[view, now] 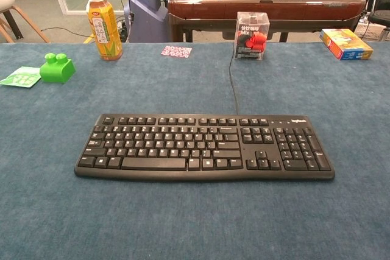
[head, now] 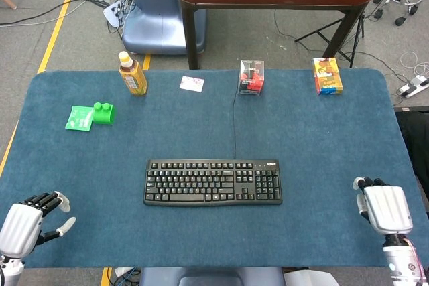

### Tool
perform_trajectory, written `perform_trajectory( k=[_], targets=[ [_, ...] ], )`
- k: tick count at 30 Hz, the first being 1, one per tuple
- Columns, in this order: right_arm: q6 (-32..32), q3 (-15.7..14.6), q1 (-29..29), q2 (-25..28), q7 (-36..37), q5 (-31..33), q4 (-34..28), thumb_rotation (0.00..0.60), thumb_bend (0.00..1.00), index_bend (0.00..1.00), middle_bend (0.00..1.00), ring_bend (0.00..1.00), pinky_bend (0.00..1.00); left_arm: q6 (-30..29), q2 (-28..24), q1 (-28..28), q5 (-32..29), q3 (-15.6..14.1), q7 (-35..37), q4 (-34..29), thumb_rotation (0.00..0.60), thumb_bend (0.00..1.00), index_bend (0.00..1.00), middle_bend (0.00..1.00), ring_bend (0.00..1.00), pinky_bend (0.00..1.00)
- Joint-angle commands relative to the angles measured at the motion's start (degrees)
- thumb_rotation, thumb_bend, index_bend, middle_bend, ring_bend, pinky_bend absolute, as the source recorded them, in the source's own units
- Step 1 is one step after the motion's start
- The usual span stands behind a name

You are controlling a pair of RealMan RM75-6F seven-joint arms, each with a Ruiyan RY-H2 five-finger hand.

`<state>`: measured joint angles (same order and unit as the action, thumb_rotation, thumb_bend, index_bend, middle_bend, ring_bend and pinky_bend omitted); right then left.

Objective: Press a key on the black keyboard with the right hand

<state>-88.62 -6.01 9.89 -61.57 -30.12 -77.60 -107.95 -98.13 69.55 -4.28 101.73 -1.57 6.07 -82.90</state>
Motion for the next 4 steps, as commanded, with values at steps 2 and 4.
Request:
perform_trajectory(
  k=[2,4],
  targets=[
    [0.17,0.66,-0.78,1.16,1.91,-0.78,-0.30,0.600,0.51,0.47,0.50,0.48,0.74,0.48,-0.22,-0.10,-0.45,0.06,0.01,-0.37,0.600,0.17,0.58,0.52,0.51,0.63],
    [0.37,0.76,-1.16,1.40,2.10,-1.14,-0.50,0.600,0.51,0.47,0.50,0.48,0.74,0.51,-0.24,-0.03,-0.31,-0.13,-0.13,-0.42,0.600,0.17,0.58,0.52,0.51,0.63]
  ],
)
